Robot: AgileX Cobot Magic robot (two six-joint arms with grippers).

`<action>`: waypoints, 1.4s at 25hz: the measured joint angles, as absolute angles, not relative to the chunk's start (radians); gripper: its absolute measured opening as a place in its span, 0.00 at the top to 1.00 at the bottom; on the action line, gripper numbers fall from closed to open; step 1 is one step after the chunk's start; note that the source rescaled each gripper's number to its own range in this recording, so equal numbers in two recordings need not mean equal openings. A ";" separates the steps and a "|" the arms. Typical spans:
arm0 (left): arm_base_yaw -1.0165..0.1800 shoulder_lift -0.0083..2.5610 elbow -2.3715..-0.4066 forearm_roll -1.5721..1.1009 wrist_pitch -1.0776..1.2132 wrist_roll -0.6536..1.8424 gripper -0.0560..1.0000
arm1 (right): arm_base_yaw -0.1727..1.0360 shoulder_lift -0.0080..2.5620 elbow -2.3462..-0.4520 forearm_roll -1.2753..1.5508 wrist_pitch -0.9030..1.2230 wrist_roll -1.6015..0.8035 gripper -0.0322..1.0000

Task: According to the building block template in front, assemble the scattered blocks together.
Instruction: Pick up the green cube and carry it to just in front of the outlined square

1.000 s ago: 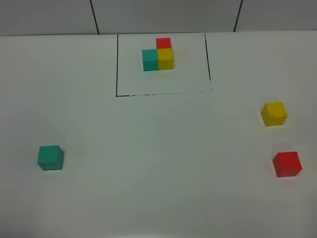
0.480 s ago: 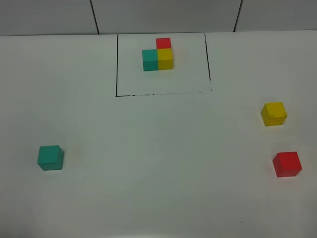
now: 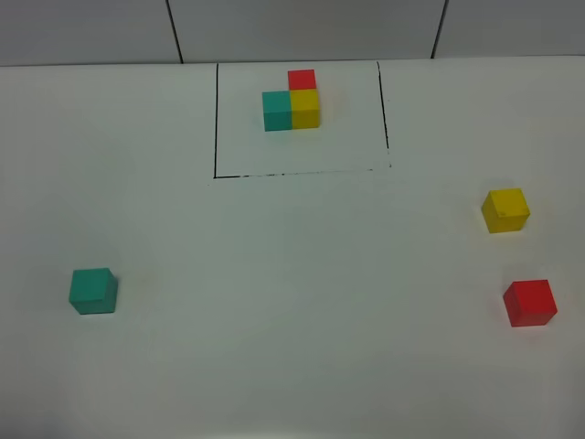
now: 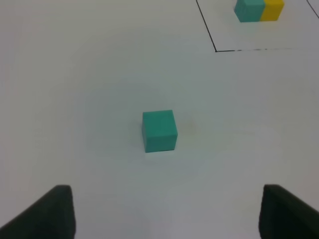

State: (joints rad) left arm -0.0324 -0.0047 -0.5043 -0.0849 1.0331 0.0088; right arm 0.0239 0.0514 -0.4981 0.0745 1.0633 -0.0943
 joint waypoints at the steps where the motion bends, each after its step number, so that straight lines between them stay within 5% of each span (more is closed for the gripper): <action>1: -0.032 -0.005 -0.504 -0.085 1.033 0.009 0.21 | 0.024 0.051 -0.498 0.075 1.063 -0.094 0.27; 20: -0.032 0.043 -0.515 -0.085 0.978 0.009 0.21 | 0.024 0.051 -0.498 0.075 1.063 -0.094 0.27; 35: -0.032 0.836 -0.679 -0.041 0.753 0.008 0.21 | 0.024 0.051 -0.498 0.075 1.063 -0.092 0.27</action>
